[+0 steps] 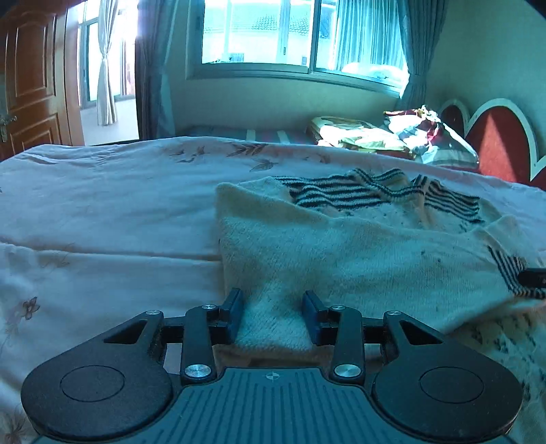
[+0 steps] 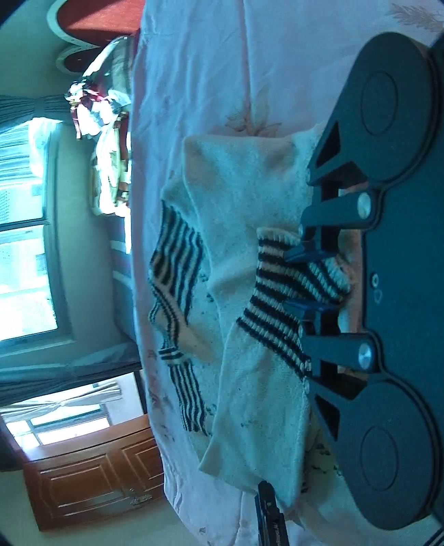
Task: Fold small clothes
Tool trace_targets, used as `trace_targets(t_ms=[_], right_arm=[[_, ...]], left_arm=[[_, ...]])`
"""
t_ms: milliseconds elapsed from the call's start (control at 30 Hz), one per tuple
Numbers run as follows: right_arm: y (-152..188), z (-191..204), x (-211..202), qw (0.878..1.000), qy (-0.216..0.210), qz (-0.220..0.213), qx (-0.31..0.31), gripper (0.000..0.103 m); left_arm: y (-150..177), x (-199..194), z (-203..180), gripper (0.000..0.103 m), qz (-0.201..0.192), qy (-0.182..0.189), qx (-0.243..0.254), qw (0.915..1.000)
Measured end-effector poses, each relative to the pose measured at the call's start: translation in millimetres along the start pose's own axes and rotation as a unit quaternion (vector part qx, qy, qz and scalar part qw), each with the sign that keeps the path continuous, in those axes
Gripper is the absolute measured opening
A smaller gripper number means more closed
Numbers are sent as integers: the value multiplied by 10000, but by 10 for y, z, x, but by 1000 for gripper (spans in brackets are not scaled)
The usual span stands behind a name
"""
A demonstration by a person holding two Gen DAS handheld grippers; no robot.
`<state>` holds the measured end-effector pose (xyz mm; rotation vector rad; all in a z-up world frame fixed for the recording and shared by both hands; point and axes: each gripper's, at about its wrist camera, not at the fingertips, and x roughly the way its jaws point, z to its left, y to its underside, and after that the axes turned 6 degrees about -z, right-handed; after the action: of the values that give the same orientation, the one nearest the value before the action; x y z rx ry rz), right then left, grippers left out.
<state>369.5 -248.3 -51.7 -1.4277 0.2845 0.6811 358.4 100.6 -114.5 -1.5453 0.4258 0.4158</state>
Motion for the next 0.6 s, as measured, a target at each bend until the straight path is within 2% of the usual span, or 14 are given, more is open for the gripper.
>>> trace_targets(t_ms=[33,133,233,300,333,433,467,533,567,600], right_arm=[[-6,2,-28,10000,4,14,8,23],[-44,-20,-211,9994,-104,-297,157,25],[-12,-14,-254,9990,-196,-364,170,25],[57,-9,-136,9999,-125,-63,94,24],[91,-4,-106,9999,-96,-48,51,24],[62,12,-111,10000,-84,-35,2,24],[30,2,-137,9999,-114,-33,55,25],[-19,-22,-225,9996,-190,-199,98,25],[-25,-33,-247,9994,-195,-264,86,27],[-20,-51,-223,9995,-229,-220,76,27]], left_arm=[[6,-72,20,40,21,-89,-36,10000],[12,-319,115,40,-114,-144,-367,9992],[9,-482,70,40,-388,-1,-425,9983],[10,-396,19,40,-177,98,-449,9988],[33,-296,8,40,124,163,-474,9987],[28,-239,-102,40,261,33,-250,9993],[-13,-284,-127,41,219,13,-257,9994],[-51,-386,-158,41,-117,11,-231,9997],[-48,-363,-173,48,-63,-21,-181,9998],[-26,-283,-187,57,197,-134,-101,9997]])
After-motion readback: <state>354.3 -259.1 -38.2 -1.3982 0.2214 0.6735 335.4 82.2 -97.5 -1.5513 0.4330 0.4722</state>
